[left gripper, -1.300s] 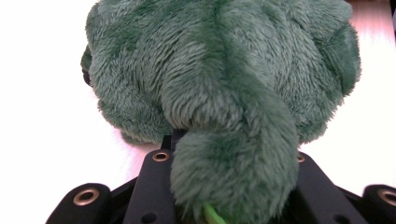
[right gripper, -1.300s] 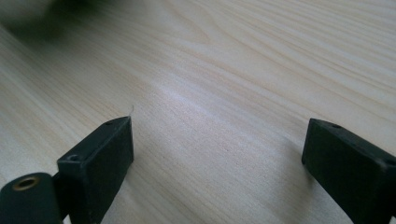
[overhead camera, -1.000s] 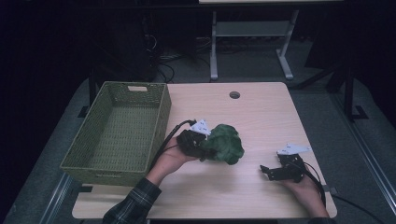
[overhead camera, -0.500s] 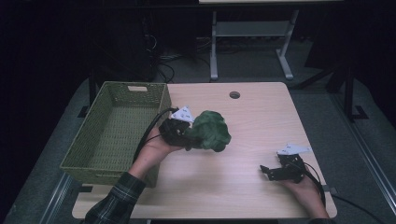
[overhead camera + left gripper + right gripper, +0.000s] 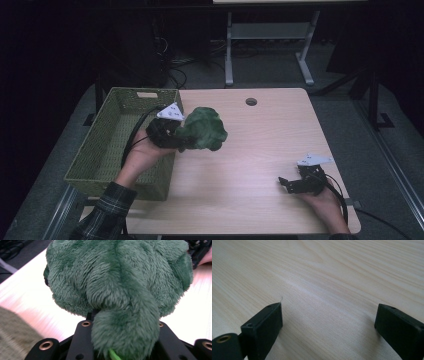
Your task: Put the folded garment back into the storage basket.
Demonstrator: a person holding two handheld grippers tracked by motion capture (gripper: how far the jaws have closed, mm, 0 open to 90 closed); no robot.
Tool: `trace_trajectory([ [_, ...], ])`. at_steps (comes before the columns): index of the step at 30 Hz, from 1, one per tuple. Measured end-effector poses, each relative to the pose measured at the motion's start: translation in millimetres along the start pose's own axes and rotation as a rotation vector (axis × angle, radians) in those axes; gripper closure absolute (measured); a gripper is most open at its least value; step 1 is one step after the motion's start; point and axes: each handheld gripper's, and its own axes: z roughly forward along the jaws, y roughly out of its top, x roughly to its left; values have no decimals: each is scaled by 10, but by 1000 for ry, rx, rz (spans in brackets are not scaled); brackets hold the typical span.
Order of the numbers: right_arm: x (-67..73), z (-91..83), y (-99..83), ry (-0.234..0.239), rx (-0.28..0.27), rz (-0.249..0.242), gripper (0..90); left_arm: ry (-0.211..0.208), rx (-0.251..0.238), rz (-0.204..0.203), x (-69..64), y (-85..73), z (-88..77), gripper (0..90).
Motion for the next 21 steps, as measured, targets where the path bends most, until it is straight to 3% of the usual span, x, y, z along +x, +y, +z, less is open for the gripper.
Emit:
trace_trajectory([
  [9, 0, 0, 0, 0, 0, 0, 75, 62, -7, -35, 157, -146, -288, 695],
  [21, 1, -1, -1, -1, 1, 2, 76, 155, -52, -99, 362, -338, -732, 695],
])
